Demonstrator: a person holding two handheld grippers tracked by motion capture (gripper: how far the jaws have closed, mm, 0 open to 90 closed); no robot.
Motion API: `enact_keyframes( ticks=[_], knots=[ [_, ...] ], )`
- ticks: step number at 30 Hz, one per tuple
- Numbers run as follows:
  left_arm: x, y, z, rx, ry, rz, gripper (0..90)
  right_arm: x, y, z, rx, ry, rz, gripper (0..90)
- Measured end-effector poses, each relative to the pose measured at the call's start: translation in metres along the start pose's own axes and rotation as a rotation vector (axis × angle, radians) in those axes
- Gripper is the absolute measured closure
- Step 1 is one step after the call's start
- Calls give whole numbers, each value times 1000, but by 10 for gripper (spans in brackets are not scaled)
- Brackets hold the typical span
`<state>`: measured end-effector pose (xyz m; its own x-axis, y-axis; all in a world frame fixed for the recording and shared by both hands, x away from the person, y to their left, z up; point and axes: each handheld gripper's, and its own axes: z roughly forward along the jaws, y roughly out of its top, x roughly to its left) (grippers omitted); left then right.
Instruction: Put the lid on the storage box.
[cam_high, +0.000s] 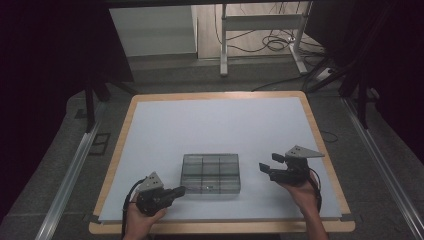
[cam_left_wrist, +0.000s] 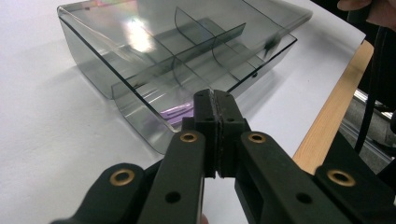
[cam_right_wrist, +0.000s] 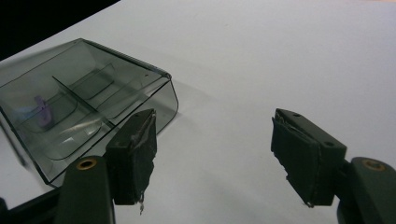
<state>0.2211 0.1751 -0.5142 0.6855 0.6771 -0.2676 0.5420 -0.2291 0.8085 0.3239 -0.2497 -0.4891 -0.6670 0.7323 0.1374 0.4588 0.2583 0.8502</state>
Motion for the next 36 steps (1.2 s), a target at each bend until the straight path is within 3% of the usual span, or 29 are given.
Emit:
enact_keyframes(
  ticks=[7,11,12,15,16,17,19,21,25,29,36],
  knots=[
    [-2,4,-10,-37,14,10,891,-1,0,-1,-5,-3,3,308],
    [8,5,-15,-54,43,-4,845,-1,-1,-1,-1,0,3,308],
    [14,5,-17,-56,71,-11,828,-1,-1,-1,1,0,4,308],
    [23,5,-20,-50,104,-18,689,-1,-1,0,2,1,2,305],
    [29,4,-21,-47,127,-27,689,-1,-2,0,4,4,3,303],
    [38,3,-22,-53,160,-55,591,-1,-2,1,6,10,3,298],
    [44,3,-23,-51,169,-71,499,-1,-2,2,7,12,4,296],
    [55,1,-24,-51,219,-93,438,0,-4,4,15,15,6,290],
    [64,-1,-26,-51,269,-99,329,-1,-5,6,19,15,6,285],
    [70,-2,-25,-42,293,-92,282,-2,-7,7,25,15,14,280],
    [70,-1,-23,-38,290,-87,271,-1,-6,7,23,15,8,272]
  ],
)
